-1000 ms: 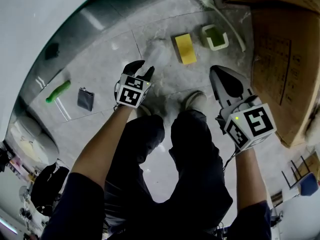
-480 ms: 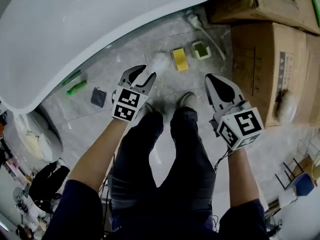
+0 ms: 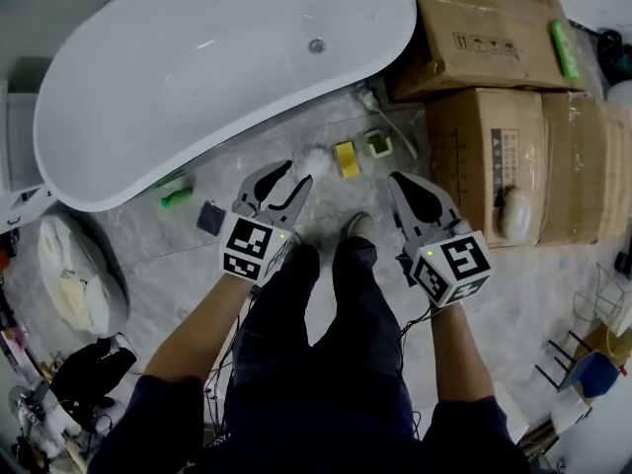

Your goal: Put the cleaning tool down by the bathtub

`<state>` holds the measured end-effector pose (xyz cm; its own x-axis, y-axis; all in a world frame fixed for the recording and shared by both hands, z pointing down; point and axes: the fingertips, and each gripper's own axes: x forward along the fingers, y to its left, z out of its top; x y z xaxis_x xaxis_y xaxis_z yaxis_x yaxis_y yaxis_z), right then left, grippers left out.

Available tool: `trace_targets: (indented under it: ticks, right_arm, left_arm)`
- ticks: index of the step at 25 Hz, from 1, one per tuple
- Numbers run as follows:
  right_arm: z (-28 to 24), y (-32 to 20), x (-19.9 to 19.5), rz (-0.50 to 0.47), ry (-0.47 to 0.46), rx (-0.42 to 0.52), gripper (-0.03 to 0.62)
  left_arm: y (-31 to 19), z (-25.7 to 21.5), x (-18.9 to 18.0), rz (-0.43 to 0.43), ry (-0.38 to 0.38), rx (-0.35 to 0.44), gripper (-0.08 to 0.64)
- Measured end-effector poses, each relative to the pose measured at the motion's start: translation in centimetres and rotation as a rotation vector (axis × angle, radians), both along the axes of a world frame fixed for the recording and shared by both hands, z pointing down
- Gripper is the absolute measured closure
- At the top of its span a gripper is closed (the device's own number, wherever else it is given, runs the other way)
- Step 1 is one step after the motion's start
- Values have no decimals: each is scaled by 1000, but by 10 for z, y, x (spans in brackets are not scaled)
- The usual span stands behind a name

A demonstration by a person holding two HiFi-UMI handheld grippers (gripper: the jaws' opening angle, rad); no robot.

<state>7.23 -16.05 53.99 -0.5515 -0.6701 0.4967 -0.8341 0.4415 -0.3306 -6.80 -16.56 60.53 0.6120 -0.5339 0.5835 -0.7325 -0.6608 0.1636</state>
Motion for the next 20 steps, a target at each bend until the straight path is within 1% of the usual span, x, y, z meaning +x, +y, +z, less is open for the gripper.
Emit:
trace_targets:
  ticks: [5, 10, 13, 20]
  right_arm:
    - [-56, 12, -4, 27, -23, 37, 588]
    - [-108, 19, -14, 23, -32, 84, 588]
    - [-141, 25, -22, 27, -53, 109, 588]
    - [-214, 38, -41, 18, -68, 209, 588]
  left_arm:
    - [8, -75, 0, 1, 26, 64, 390]
    - [22, -146, 3, 12, 60, 131, 390]
    - [33, -184, 0, 15, 86, 164, 390]
    - [50, -268, -12, 44, 135, 264, 390]
